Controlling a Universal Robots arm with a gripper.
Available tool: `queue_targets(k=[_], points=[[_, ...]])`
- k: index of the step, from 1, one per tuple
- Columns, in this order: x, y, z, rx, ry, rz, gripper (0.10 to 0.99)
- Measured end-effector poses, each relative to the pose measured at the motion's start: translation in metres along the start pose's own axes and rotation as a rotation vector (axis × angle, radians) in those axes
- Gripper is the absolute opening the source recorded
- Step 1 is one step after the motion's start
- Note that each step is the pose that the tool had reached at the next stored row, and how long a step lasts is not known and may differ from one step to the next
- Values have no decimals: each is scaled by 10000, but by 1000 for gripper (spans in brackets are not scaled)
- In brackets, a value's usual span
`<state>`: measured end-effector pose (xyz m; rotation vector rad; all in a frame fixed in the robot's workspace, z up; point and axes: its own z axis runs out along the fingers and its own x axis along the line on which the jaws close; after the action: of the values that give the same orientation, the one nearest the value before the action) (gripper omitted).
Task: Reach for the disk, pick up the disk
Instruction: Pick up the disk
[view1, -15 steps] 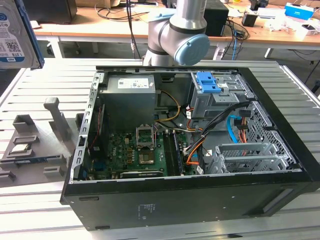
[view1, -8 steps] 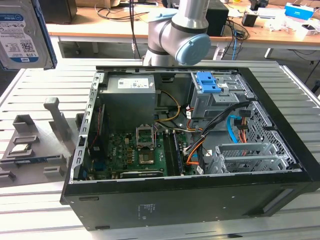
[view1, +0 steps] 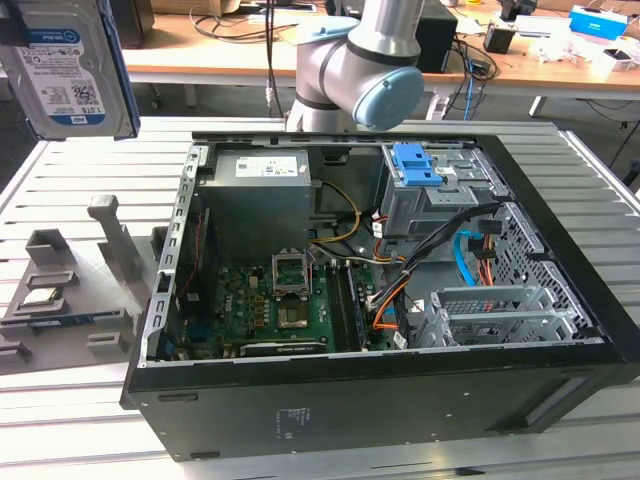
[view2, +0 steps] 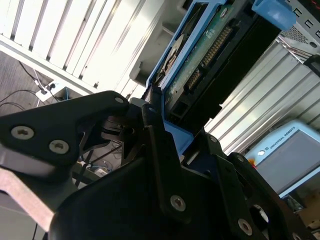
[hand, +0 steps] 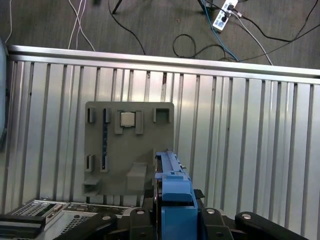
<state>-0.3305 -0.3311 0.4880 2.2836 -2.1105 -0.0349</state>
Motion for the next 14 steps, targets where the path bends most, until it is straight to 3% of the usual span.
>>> queue_targets(k=[2,5,14], points=[[5,-64,-2,-1,2,0,369],[19,-235,-9,-4,16,0,369],[44,-553,-22,-9,36,2,369]])
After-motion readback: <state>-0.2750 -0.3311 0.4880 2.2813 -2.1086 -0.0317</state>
